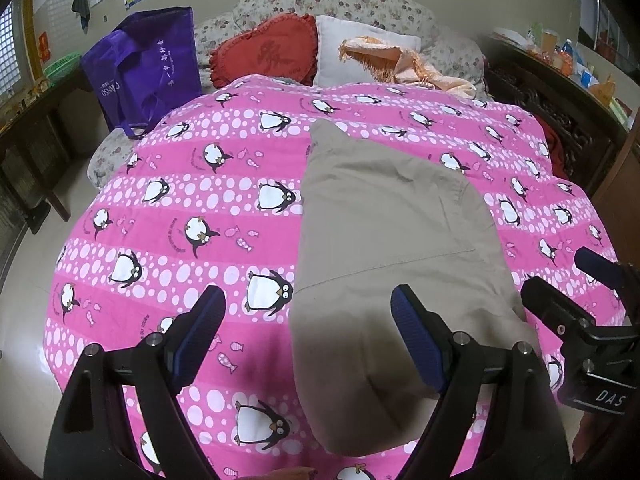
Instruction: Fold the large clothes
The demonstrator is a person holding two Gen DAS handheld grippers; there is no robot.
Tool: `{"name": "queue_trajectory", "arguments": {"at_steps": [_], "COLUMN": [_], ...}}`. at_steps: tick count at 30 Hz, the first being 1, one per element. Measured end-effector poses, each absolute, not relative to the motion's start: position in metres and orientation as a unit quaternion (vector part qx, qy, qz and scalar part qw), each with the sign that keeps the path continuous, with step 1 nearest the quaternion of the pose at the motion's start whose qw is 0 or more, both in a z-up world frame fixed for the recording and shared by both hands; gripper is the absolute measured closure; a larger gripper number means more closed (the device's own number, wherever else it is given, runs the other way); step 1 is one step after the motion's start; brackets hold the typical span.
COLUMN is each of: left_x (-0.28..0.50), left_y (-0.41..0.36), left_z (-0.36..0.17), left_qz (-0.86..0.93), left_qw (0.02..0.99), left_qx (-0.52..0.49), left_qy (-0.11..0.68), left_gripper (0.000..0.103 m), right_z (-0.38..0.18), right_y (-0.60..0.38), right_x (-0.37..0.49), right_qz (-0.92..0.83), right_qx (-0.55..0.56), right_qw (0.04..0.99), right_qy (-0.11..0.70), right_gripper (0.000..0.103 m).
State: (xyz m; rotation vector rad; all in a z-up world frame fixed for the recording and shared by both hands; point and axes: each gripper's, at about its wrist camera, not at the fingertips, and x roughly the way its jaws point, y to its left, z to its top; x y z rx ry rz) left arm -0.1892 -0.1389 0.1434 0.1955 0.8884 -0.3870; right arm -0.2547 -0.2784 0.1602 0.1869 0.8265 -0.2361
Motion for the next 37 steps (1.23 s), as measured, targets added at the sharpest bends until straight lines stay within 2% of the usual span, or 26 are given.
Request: {"name": "queue_trajectory", "arguments": {"at_steps": [37], "left_x": [-0.1844], "left_y": [-0.1388], "left_z": [0.1397], "left_qz": [-0.193], "left_qw": [0.884], "left_qx": [0.104], "left_qy": [0.414], "left_gripper": [0.018], "right_z": [0.152], "right_y": [-0.281], "right_x": [-0.2485], "right_qz": [-0.109], "right_qx": [0.097], "right_qw": [0.9], "right_qy": [0.41], "right_gripper": [0.002]}}
